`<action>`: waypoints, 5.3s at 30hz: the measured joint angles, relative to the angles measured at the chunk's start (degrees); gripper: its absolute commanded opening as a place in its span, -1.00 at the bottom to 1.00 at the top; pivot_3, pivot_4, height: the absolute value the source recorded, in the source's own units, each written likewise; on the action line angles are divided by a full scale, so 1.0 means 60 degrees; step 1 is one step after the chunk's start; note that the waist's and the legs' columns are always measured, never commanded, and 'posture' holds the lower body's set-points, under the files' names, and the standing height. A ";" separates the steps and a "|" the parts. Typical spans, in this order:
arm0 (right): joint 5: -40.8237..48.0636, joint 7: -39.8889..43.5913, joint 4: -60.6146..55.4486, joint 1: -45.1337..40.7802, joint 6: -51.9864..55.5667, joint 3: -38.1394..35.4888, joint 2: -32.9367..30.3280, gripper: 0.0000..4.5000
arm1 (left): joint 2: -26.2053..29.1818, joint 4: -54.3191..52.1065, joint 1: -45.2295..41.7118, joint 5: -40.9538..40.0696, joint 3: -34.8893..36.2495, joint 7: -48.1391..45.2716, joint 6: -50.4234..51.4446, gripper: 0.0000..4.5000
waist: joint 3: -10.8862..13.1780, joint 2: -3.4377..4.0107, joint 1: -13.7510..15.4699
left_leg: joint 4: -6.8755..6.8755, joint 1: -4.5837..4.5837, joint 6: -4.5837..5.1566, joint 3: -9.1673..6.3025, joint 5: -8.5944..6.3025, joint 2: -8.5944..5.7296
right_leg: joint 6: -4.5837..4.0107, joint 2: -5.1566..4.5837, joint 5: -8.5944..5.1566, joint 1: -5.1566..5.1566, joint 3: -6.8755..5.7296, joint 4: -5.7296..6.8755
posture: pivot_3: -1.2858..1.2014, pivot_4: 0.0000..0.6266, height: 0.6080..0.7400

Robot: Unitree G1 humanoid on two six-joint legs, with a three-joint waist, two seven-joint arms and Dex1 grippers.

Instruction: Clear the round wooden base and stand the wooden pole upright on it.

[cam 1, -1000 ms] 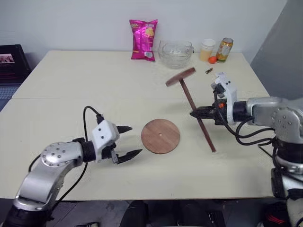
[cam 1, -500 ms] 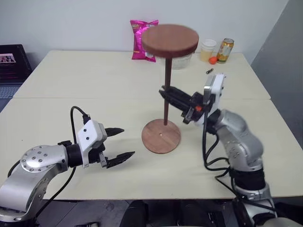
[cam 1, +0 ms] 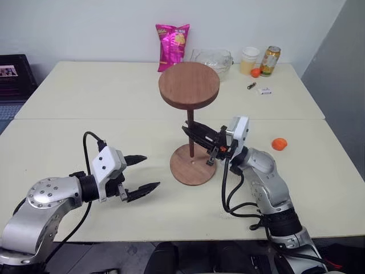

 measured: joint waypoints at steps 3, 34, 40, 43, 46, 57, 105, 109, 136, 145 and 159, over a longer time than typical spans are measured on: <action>-0.0107 0.0090 0.0314 -0.0001 -0.0214 0.0109 0.0074 -0.91 | 0.0042 0.0124 0.0001 0.0116 -0.0060 -0.0238 -0.0289 1.00 | 0.0000 0.0000 0.0000 | 0.0000 0.0001 0.0000 0.0001 0.0000 0.0000 | -0.0001 0.0000 0.0000 0.0000 0.0000 0.0001 | 0.03 -0.52 1.00; -0.0359 0.0285 0.1438 0.0117 -0.1194 0.0249 0.0077 -0.91 | 0.0197 0.0233 -0.0202 0.0376 -0.0455 -0.0599 -0.0361 1.00 | 0.0000 0.0000 -0.0001 | 0.0000 0.0001 0.0001 0.0001 0.0000 0.0000 | 0.0000 0.0000 0.0000 0.0000 0.0000 0.0002 | 0.03 -0.52 1.00; -0.0360 0.0278 0.1444 0.0151 -0.1251 0.0253 0.0032 -0.91 | 0.0197 0.0235 -0.0200 0.0379 -0.0455 -0.0610 -0.0381 1.00 | -0.0001 -0.0001 0.0001 | 0.0000 0.0001 0.0001 0.0001 0.0000 0.0000 | 0.0000 0.0000 0.0000 0.0001 0.0000 0.0002 | 0.03 -0.52 1.00; -0.0360 0.0253 0.1469 0.0168 -0.1317 0.0248 0.0023 -0.91 | 0.0197 0.0242 -0.0188 0.0380 -0.0455 -0.0626 -0.0414 1.00 | -0.0001 -0.0001 0.0000 | 0.0000 0.0003 0.0001 -0.0001 0.0000 0.0000 | -0.0001 0.0000 0.0000 0.0002 0.0000 0.0003 | 0.03 -0.52 1.00; -0.0357 0.0236 0.1528 0.0165 -0.1379 0.0237 0.0004 -0.91 | 0.0197 0.0299 -0.0173 0.0394 -0.0455 -0.0651 -0.0478 1.00 | -0.0001 -0.0002 0.0000 | 0.0000 0.0004 0.0001 0.0001 0.0000 0.0000 | 0.0000 0.0000 0.0000 0.0003 0.0000 0.0003 | 0.03 -0.52 1.00; -0.0334 0.0286 0.1509 0.0157 -0.1353 0.0239 -0.0143 -0.91 | 0.0196 0.0342 -0.0107 0.0466 -0.0456 -0.0680 -0.0614 1.00 | -0.0003 -0.0004 0.0002 | 0.0000 0.0006 0.0001 0.0000 0.0000 0.0000 | 0.0000 0.0000 0.0000 0.0006 0.0000 0.0003 | 0.03 -0.52 1.00; -0.0373 -0.0262 0.1039 0.0268 -0.0196 0.0309 -0.0590 -0.91 | 0.0181 0.0722 -0.0034 0.0681 -0.0631 -0.0787 -0.1012 1.00 | -0.0042 -0.0012 0.0049 | -0.0003 0.0065 0.0003 0.0000 -0.0001 -0.0001 | -0.0001 -0.0001 -0.0001 0.0065 0.0000 -0.0001 | 0.03 -0.52 1.00; -0.0373 -0.0347 0.1019 0.0245 0.0025 0.0382 -0.0644 -0.91 | 0.0181 0.0722 -0.0034 0.0681 -0.0632 -0.0789 -0.1013 1.00 | -0.0044 -0.0012 0.0052 | -0.0021 0.0140 0.0004 0.0001 -0.0003 -0.0001 | -0.0006 -0.0001 -0.0007 0.0137 0.0002 -0.0013 | 0.03 -0.52 1.00; -0.0539 -0.0363 0.0309 0.0289 0.0699 0.0621 -0.1144 -0.76 | 0.0158 0.0727 -0.0040 0.0696 -0.0640 -0.0770 -0.1021 1.00 | -0.0073 -0.0011 0.0069 | -0.0027 0.0147 0.0012 -0.0001 -0.0010 -0.0001 | -0.0006 -0.0006 -0.0010 0.0143 0.0001 -0.0024 | 0.03 -0.52 1.00; -0.0788 -0.0289 0.0904 0.0756 0.1069 0.0634 -0.1322 0.23 | 0.0148 0.0725 -0.0139 0.0681 -0.0660 -0.0788 -0.1008 1.00 | -0.0028 -0.0005 0.0000 | -0.0027 0.0084 0.0014 0.0005 -0.0011 0.0003 | -0.0009 0.0000 -0.0009 0.0070 0.0007 -0.0009 | 0.03 -0.52 1.00; -0.0652 0.0214 0.0761 0.0717 0.1124 0.0577 -0.1539 0.99 | 0.0147 0.0736 -0.0226 0.0666 -0.0659 -0.0795 -0.1010 1.00 | -0.0025 -0.0003 0.0022 | -0.0025 0.0069 0.0014 0.0001 -0.0011 0.0005 | -0.0013 0.0001 -0.0012 0.0063 -0.0001 -0.0011 | 0.03 -0.52 1.00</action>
